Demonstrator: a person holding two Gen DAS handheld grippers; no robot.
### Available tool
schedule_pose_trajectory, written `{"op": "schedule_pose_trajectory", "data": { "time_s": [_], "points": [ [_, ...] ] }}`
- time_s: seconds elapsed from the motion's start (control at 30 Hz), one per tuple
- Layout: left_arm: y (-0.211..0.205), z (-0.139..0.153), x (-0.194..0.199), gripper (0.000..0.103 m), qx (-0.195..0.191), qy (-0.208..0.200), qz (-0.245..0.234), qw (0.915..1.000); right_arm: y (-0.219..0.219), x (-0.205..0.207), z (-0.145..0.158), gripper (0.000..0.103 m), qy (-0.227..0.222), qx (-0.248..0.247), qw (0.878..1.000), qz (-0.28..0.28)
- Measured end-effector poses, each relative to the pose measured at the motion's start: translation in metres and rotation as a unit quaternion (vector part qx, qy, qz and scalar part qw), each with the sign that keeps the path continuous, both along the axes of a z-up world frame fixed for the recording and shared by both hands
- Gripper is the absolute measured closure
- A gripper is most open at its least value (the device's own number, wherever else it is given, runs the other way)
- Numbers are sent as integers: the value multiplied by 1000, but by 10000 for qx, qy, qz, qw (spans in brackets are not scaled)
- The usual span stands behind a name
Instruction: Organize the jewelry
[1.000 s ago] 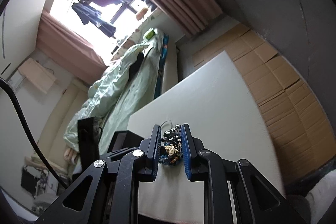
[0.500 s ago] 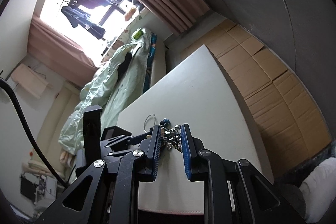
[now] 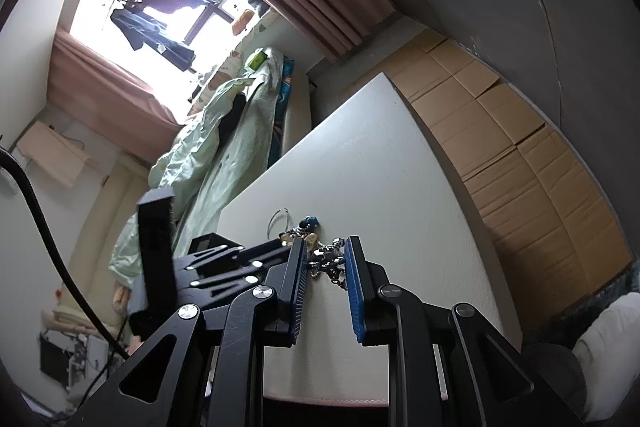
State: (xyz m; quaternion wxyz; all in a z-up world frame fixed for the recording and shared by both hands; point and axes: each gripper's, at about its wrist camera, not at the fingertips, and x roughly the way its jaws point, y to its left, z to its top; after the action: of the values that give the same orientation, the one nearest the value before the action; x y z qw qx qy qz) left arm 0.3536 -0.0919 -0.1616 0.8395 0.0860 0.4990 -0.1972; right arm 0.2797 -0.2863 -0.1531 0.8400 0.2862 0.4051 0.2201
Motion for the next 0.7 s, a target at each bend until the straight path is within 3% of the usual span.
{"op": "schedule_pose_trajectory", "data": {
  "time_s": [0.07,0.27,0.33,0.4,0.47,0.7],
  "points": [
    [2,3,1,95,-66,-10,24,10000,1,-2,-1,82,15,2,10000,-5],
    [-4,13,3,93,-175,32,-117,9998,0,-1,-3,82,20,-10,10000,-8],
    [-9,9,7,78,-66,181,-78,9998,-1,-1,-4,82,19,-25,10000,-26],
    [-11,6,10,35,-126,243,-9,9996,-2,-1,-6,82,26,-11,10000,-45],
    [-14,6,10,31,-164,142,5,9998,-3,-2,-6,82,22,-17,10000,-55],
    [-26,-2,11,32,48,46,76,9999,-18,-9,-1,82,-58,-80,9997,-228]
  ]
}}
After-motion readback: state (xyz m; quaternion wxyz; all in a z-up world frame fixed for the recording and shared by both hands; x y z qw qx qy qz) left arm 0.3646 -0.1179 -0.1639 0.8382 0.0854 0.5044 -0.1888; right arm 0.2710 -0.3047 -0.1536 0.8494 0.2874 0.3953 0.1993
